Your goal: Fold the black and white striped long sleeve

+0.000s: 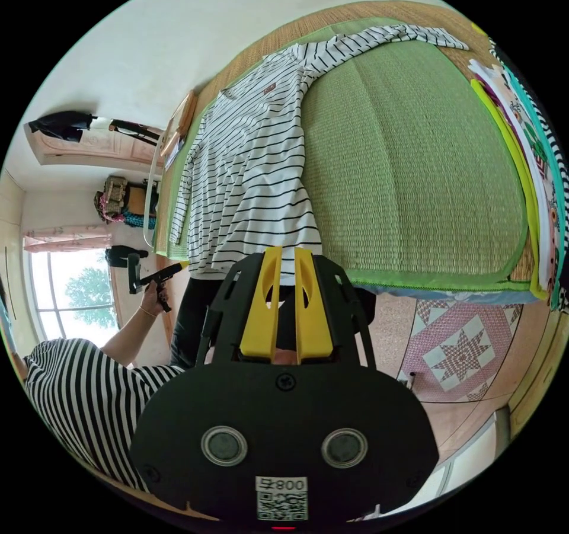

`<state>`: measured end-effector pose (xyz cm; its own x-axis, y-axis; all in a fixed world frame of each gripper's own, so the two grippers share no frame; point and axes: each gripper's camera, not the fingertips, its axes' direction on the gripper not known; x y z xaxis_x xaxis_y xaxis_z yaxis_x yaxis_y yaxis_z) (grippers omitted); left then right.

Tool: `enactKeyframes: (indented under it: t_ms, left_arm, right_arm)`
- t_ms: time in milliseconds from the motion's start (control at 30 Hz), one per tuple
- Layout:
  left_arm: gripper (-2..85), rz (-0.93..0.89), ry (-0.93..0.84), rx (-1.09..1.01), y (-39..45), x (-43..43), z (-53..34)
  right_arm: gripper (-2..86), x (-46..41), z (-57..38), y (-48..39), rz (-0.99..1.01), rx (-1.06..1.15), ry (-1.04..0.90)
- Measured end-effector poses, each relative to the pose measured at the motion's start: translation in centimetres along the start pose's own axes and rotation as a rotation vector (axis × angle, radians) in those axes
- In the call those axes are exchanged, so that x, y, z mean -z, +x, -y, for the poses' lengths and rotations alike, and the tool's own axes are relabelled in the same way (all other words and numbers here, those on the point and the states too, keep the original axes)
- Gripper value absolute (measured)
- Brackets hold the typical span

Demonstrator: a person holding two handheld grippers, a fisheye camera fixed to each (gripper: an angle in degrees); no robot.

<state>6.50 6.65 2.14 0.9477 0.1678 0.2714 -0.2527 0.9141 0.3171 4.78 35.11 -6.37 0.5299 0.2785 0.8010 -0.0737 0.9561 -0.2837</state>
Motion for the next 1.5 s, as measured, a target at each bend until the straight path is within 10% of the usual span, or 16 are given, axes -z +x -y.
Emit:
enactKeyframes:
  t_ms: [1133, 1500]
  left_arm:
    - [0.7, -0.482, 0.22, 0.189, -8.5, -8.6, -7.3]
    - [0.7, -0.537, 0.216, 0.196, -8.7, -10.0, -9.2]
  right_arm:
    - [4.8, 10.7, -3.7, -15.5, -0.479, 0.134, -0.031]
    - [0.2, 26.9, -4.2, -27.2, -0.667, 0.438, 0.077]
